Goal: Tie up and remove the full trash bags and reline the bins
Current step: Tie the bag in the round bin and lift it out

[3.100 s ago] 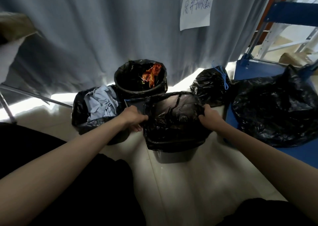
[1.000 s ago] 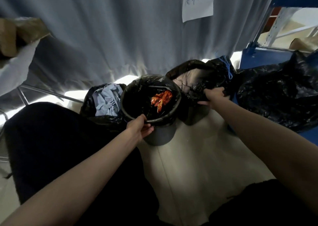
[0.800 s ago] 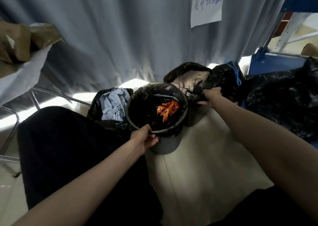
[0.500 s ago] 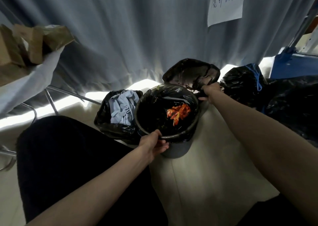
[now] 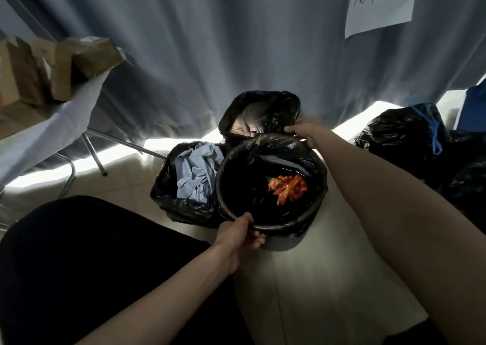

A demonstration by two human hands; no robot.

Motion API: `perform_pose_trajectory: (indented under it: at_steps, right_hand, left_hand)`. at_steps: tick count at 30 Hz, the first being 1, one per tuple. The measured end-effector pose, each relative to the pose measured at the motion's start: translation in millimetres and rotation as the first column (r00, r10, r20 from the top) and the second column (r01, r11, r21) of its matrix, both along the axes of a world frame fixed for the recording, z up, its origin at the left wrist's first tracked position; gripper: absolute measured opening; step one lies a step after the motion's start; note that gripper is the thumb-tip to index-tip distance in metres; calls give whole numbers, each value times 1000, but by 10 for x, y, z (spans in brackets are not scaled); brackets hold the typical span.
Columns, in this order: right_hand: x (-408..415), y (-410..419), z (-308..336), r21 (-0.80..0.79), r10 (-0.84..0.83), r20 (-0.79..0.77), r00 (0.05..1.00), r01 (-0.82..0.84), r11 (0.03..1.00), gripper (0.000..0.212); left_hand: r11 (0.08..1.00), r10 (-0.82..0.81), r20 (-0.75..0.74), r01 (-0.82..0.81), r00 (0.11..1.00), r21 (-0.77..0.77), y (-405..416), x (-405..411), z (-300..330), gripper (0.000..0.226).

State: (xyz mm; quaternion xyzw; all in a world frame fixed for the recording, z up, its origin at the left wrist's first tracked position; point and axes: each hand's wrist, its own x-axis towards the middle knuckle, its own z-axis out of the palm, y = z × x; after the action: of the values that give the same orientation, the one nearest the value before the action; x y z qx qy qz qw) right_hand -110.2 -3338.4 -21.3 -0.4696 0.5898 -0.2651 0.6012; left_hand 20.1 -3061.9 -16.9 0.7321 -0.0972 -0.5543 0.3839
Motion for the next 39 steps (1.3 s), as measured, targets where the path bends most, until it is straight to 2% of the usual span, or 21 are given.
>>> perform_pose_trajectory:
  at_steps: [7,10,14,17,22,25,28,31,33,36,39]
  right_hand:
    - [-364,188,93,-98,28,-266,964,-55,994,36]
    - [-684,402,158,-129,-20,-299,954,-19,992,41]
    - [-1169,733,211,-101,-74,-287,955,47,994,18]
    - [-1538,999,191,-58,-161,-239,958,151,987,27]
    - [-2111,1402,143,-17,-265,-170,949,266,964,20]
    - [-2319,1602,89,-11,-359,-121,925,360,933,29]
    - [-2407,1774,47,16,-441,-39,896,442,897,19]
    - [-2451,1911,4,108,-501,24,865,496,862,27]
    - [-2475,2003,-25,174,-508,67,859,491,854,29]
    - [-2514,2144,-63,236,-447,109,888,413,879,22]
    - [-2582,2243,-120,284,-438,214,873,374,883,15]
  left_hand:
    - [995,-99,28,99,995,4,-240,-42,0,21]
    - [977,-211,45,211,976,14,-338,-55,1,23]
    - [925,-380,99,378,920,38,-458,-118,20,25]
    - [885,-463,149,465,874,24,-589,-207,21,24]
    - [813,-559,251,582,790,-20,-790,-427,25,24]
    - [760,-602,304,647,738,-67,-921,-549,3,28]
    - [774,-564,312,621,765,-123,-1037,-611,-43,41]
    - [838,-440,370,522,818,-159,-1125,-639,-144,54]
    - [850,-451,270,502,851,-162,-1146,-649,-239,55]
    - [825,-536,61,538,842,-172,-1087,-653,-352,38]
    - [861,-484,-104,453,869,-230,-1074,-620,-414,24]
